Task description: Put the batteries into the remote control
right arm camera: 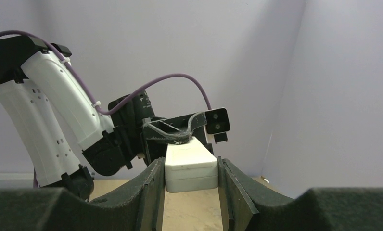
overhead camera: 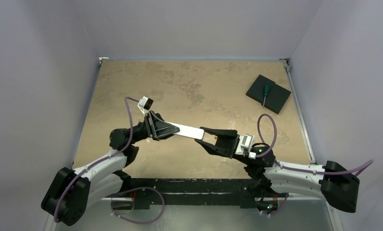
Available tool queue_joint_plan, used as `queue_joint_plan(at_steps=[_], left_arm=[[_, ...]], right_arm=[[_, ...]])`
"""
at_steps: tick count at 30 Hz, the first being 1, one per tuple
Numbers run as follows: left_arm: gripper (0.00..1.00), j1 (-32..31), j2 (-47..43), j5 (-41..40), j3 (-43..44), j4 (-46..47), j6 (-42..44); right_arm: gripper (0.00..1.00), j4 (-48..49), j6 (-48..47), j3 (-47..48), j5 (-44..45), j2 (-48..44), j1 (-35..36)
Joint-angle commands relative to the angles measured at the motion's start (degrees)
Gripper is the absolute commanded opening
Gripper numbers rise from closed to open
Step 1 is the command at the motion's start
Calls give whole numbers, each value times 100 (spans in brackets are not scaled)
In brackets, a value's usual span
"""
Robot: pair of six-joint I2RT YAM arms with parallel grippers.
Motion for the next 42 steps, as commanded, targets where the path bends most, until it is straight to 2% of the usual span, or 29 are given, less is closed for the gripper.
queue_joint_plan(at_steps=[1,4,6,9,16,22,26,36,40,42], left_arm=[[0,0,22,65,-43,657,76],[0,0,45,25,-79,630,149],[0,0,32,-12,-73,493,248],[0,0,-11,-59,-64,239,446],[0,0,-18,-74,61,-100,704],[0,0,20,-69,130,-370,955],[0,0,36,-77,181,-600,1158],[0,0,-53,-55,310,-1544,1948],[0,0,-140,-93,360,-1994,2343],[0,0,-207,-116,394,-2264,2530]], right_arm=[[5,-158,-106,69,235,-91,3],[17,-279,-68,54,317,-190,2],[31,-539,-12,107,405,-292,3],[46,-1241,48,290,503,-492,3],[66,-2508,235,651,393,-810,3],[75,-3624,329,1046,-11,-884,3],[78,-4270,367,1294,44,-884,3],[81,-6047,895,2186,1121,-872,3],[82,-6319,1119,2332,1159,-879,3],[86,-6447,1377,2388,1504,-888,3]])
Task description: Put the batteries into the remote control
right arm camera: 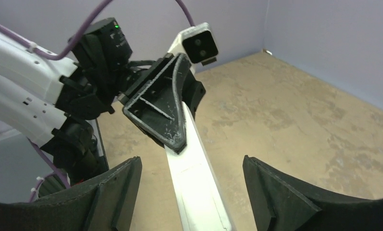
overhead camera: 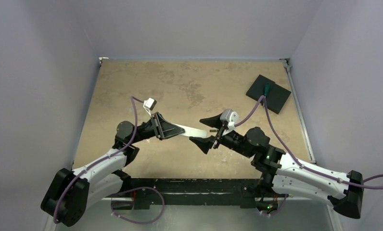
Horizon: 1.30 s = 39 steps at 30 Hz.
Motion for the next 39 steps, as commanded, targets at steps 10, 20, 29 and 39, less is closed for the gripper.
queue_joint_plan(at_steps=[10,20,29,39], left_arm=[[0,5,-737,-323,671,-2203,1714],[0,52,-847,-528,761,-2704,2105],[0,285,-990,-533,744,-2967,2236],[0,451,-1071,-448,582,-2740,2074]], right_arm=[[84,-1515,1150,748,1514,79,-25],[81,-2559,2080,1194,1329,416,-470],[78,-2658,2634,1140,104,668,-1277],[74,-2199,3140,881,-555,800,-1435]])
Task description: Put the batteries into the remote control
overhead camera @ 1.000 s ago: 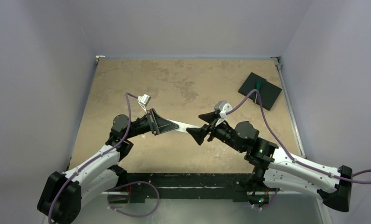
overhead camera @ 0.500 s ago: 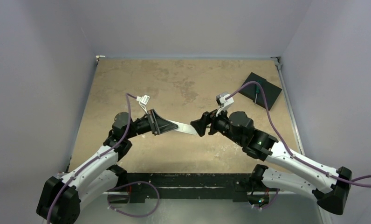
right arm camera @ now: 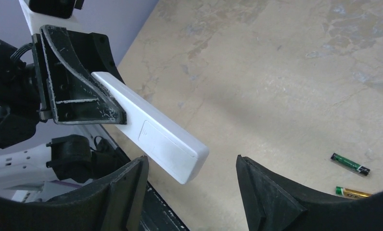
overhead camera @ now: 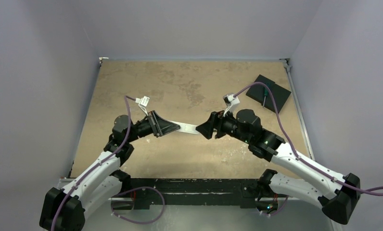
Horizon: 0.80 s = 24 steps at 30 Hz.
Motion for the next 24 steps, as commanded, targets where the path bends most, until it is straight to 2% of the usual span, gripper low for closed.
queue_joint_plan(at_steps=[1,13,24], left_arm=[[0,72,-81,58,27,356,-15],[0,102,19,162,-264,1098,-434],[0,103,68,193,-321,1258,-519]], right_arm=[[74,389,358,-87,-395,99,-75],[69,861,673,-297,-687,169,-139],[61,1003,830,-373,-749,195,-182]])
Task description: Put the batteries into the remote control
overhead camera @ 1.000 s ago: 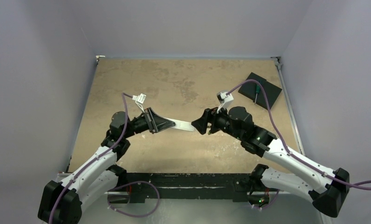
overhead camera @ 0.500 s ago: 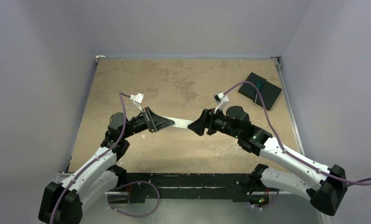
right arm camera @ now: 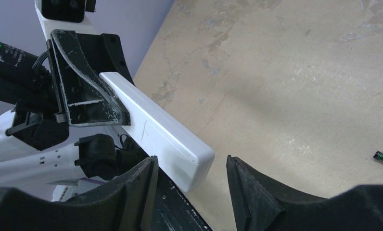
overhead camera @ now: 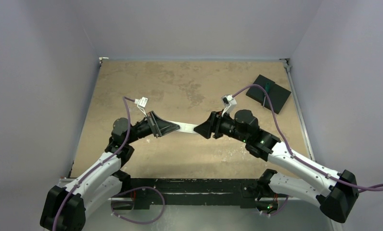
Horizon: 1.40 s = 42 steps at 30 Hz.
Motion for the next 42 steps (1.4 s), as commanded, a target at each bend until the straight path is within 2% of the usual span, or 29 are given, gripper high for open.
queue_joint_plan(at_steps=[1,20,27,30,34,38,42], left_arm=[[0,36,19,98,-31,477,-140],[0,36,53,165,-82,793,-390],[0,36,73,171,-178,932,-478],[0,36,69,165,-188,937,-478],[0,36,69,142,-194,933,-476],[0,36,70,123,-194,913,-455],[0,36,60,89,-200,899,-447]], right_arm=[[61,305,134,-34,-140,-30,-38],[49,560,286,-182,-318,-42,-65],[41,605,312,-252,-309,-121,-73],[34,630,312,-273,-309,-139,-82],[17,624,306,-292,-292,-174,-91],[9,601,296,-327,-241,-234,-100],[5,560,286,-360,-205,-303,-109]])
